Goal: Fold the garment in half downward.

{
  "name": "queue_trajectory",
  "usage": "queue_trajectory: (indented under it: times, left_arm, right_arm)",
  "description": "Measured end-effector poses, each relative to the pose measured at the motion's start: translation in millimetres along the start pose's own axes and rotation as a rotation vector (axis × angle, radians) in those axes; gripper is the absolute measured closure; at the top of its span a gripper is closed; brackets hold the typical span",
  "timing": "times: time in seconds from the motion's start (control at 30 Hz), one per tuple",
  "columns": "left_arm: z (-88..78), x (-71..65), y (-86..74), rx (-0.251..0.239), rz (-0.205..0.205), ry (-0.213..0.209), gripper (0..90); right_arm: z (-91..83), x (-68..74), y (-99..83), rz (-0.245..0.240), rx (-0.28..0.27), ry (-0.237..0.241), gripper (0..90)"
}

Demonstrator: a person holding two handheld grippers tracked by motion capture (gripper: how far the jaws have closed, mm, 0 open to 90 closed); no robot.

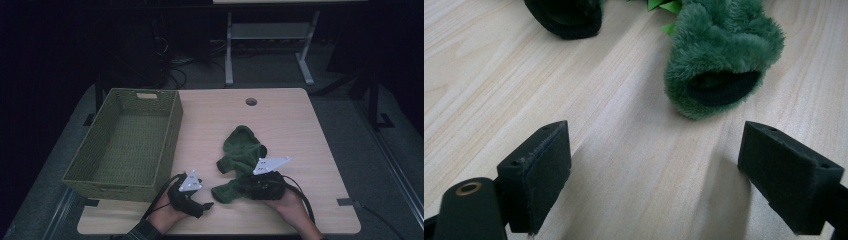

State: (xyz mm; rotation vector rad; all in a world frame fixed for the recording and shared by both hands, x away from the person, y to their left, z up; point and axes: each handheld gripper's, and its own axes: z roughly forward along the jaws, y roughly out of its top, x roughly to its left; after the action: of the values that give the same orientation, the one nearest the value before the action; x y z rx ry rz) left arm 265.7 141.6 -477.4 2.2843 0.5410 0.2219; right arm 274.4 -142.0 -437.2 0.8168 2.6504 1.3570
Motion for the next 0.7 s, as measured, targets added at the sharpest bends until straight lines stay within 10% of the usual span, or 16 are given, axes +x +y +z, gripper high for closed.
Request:
queue_trajectory:
  times: [0.7]
  left_arm:
    - [-0.2, 0.4, -0.2, -0.002, 0.000, -0.003, 13.9]
  right_arm:
    - [39.8, 27.8, 1.2, -0.071, 0.091, 0.078, 69.5]
